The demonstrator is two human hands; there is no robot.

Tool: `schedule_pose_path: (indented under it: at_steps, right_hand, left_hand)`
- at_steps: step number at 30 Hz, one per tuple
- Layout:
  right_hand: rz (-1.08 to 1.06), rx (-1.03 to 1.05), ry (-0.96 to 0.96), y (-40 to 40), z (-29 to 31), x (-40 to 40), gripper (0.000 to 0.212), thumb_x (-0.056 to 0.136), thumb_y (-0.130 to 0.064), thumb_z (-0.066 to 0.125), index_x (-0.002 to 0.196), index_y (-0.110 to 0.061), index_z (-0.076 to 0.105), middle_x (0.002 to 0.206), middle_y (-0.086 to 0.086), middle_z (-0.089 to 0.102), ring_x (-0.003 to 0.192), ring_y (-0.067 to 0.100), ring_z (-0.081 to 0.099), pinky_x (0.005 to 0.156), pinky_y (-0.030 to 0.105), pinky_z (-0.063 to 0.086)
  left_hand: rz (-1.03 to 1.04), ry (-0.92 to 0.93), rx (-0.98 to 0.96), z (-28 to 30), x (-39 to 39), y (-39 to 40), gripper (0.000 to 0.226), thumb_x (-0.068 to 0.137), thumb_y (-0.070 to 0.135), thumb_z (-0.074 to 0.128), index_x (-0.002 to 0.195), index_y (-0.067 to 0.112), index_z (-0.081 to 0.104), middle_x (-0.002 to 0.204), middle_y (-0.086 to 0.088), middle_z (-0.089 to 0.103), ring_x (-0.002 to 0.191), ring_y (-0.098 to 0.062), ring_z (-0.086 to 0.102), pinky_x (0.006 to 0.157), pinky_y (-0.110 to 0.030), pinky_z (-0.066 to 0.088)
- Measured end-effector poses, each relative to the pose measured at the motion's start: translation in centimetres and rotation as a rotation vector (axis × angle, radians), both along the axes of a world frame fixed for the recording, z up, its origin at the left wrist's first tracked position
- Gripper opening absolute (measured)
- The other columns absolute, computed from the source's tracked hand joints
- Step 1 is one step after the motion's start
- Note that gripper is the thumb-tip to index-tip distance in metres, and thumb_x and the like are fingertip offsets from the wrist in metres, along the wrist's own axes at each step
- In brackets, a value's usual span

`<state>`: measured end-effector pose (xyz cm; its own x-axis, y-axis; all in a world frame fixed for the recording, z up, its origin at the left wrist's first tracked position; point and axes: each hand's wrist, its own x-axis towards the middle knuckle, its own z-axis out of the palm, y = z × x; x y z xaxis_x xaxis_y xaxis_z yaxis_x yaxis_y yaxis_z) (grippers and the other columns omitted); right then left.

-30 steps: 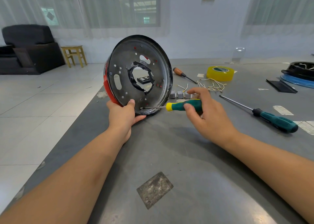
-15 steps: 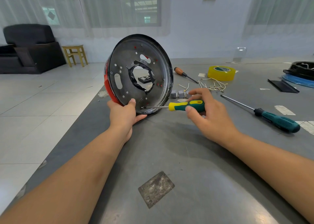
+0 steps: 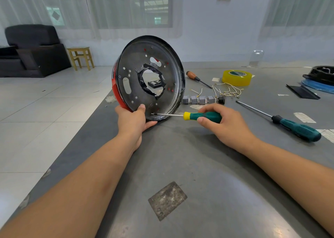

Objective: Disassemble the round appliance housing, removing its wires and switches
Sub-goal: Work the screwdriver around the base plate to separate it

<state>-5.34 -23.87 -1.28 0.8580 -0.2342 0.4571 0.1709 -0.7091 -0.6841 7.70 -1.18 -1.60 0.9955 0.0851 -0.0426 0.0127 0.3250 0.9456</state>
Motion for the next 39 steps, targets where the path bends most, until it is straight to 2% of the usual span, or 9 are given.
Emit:
schedule_pose_path:
  at_steps: [3, 11, 16, 20, 24, 27, 35, 37, 39]
  right_hand:
    - [0.011, 0.025, 0.042, -0.4, 0.0, 0.2, 0.026, 0.084, -0.026, 0.083, 0.1, -0.041, 0.068, 0.097, -0.032, 0.065, 0.093, -0.012, 0.057, 0.071, 0.001, 0.038]
    - [-0.013, 0.111, 0.054, -0.9, -0.2, 0.4, 0.033, 0.079, -0.012, 0.085, 0.093, -0.038, 0.07, 0.1, -0.021, 0.067, 0.089, -0.009, 0.059, 0.067, 0.001, 0.042]
    - [-0.041, 0.192, 0.076, -1.1, 0.1, 0.2, 0.034, 0.077, -0.009, 0.084, 0.093, -0.035, 0.071, 0.103, -0.015, 0.067, 0.089, 0.009, 0.063, 0.073, 0.019, 0.047]
    - [0.027, 0.191, 0.107, -1.3, 0.6, -0.3, 0.033, 0.075, -0.007, 0.084, 0.093, -0.034, 0.073, 0.095, -0.016, 0.07, 0.08, -0.002, 0.062, 0.066, 0.007, 0.046]
    - [0.1, 0.139, 0.189, -1.1, 0.9, -0.6, 0.033, 0.075, -0.007, 0.084, 0.091, -0.035, 0.074, 0.086, -0.016, 0.07, 0.071, 0.0, 0.059, 0.066, 0.013, 0.048]
    - [0.129, 0.085, 0.241, -0.9, 1.0, -0.5, 0.032, 0.076, -0.01, 0.084, 0.093, -0.035, 0.074, 0.092, -0.01, 0.072, 0.077, 0.005, 0.062, 0.07, 0.018, 0.051]
    - [0.148, -0.124, 0.256, -0.2, 0.5, -0.8, 0.034, 0.082, -0.01, 0.076, 0.096, -0.04, 0.07, 0.095, -0.021, 0.067, 0.089, -0.003, 0.06, 0.073, 0.007, 0.041]
    - [0.134, -0.276, 0.231, 0.2, 0.7, -0.9, 0.027, 0.084, -0.021, 0.072, 0.104, -0.038, 0.069, 0.102, -0.02, 0.065, 0.097, -0.001, 0.058, 0.082, 0.017, 0.043]
    - [0.06, -0.441, 0.182, 0.9, 0.9, -0.7, 0.026, 0.087, -0.041, 0.062, 0.111, -0.034, 0.069, 0.109, -0.018, 0.062, 0.106, 0.005, 0.056, 0.092, 0.031, 0.043]
  left_hand:
    - [-0.006, 0.002, 0.001, 0.1, -0.1, 0.0, 0.031, 0.103, 0.009, 0.064, 0.116, 0.022, 0.04, 0.133, 0.0, 0.052, 0.113, -0.026, 0.064, 0.066, -0.042, 0.066]
    - [-0.008, -0.013, -0.002, 0.0, -0.2, -0.1, 0.031, 0.103, 0.009, 0.064, 0.116, 0.023, 0.04, 0.128, 0.003, 0.052, 0.109, -0.022, 0.063, 0.064, -0.041, 0.066]
    - [-0.013, -0.015, -0.016, -0.1, 0.0, 0.0, 0.032, 0.102, 0.008, 0.064, 0.119, 0.021, 0.04, 0.13, 0.003, 0.052, 0.108, -0.019, 0.063, 0.065, -0.042, 0.066]
    - [-0.009, -0.016, -0.02, -0.2, 0.2, 0.0, 0.032, 0.102, 0.008, 0.064, 0.119, 0.021, 0.04, 0.125, 0.006, 0.053, 0.107, -0.016, 0.062, 0.063, -0.04, 0.065]
    - [-0.013, -0.008, -0.034, -0.3, 0.4, 0.1, 0.034, 0.102, 0.008, 0.065, 0.122, 0.02, 0.041, 0.122, 0.01, 0.052, 0.107, -0.015, 0.061, 0.062, -0.04, 0.065]
    - [-0.032, 0.003, -0.037, -0.2, 0.4, 0.1, 0.035, 0.102, 0.008, 0.065, 0.125, 0.02, 0.042, 0.131, 0.004, 0.054, 0.114, -0.023, 0.063, 0.064, -0.043, 0.066]
    - [-0.067, 0.001, -0.029, -0.1, 0.0, 0.1, 0.038, 0.101, 0.007, 0.065, 0.128, 0.022, 0.042, 0.137, 0.0, 0.053, 0.12, -0.031, 0.063, 0.066, -0.045, 0.066]
    - [-0.07, 0.007, -0.027, 0.0, -0.1, 0.1, 0.038, 0.101, 0.008, 0.066, 0.127, 0.022, 0.042, 0.137, 0.0, 0.053, 0.12, -0.031, 0.063, 0.066, -0.044, 0.066]
    - [-0.071, 0.009, -0.025, 0.1, -0.2, 0.1, 0.038, 0.101, 0.008, 0.066, 0.127, 0.021, 0.041, 0.136, 0.0, 0.053, 0.119, -0.03, 0.062, 0.064, -0.043, 0.066]
